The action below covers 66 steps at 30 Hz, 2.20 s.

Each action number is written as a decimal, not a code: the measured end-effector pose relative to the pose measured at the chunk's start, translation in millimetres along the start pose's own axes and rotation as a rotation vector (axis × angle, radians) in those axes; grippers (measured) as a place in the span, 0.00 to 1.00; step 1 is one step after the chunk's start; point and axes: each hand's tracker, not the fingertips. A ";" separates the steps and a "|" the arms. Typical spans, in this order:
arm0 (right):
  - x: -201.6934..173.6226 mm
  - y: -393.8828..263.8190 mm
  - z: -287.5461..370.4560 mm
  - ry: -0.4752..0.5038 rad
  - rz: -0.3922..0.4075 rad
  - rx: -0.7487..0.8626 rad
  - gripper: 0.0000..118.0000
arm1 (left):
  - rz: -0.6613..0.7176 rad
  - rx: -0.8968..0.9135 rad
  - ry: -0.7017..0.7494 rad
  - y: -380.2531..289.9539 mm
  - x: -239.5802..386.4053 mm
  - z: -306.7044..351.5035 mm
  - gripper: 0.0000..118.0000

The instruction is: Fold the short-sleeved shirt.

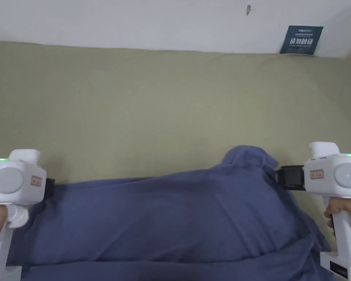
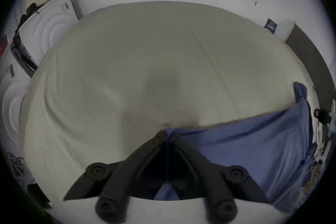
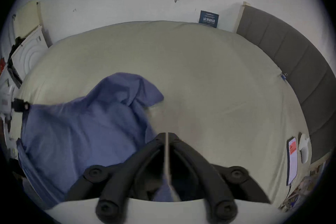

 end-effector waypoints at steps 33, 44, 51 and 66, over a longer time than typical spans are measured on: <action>41.4 -165.2 213.6 0.191 0.004 0.206 0.01 | 0.021 0.258 -0.101 -145.4 -53.0 194.5 0.02; 46.3 -242.4 179.6 0.172 -0.015 0.081 0.01 | 0.050 0.179 -0.132 -221.5 -59.6 168.6 0.02; 33.9 -252.4 175.4 0.128 0.012 0.056 0.01 | 0.036 0.128 -0.089 -227.6 -48.0 158.3 0.02; -48.1 -218.9 227.2 0.121 0.012 0.363 0.33 | 0.053 0.388 -0.008 -210.2 -4.1 224.8 0.31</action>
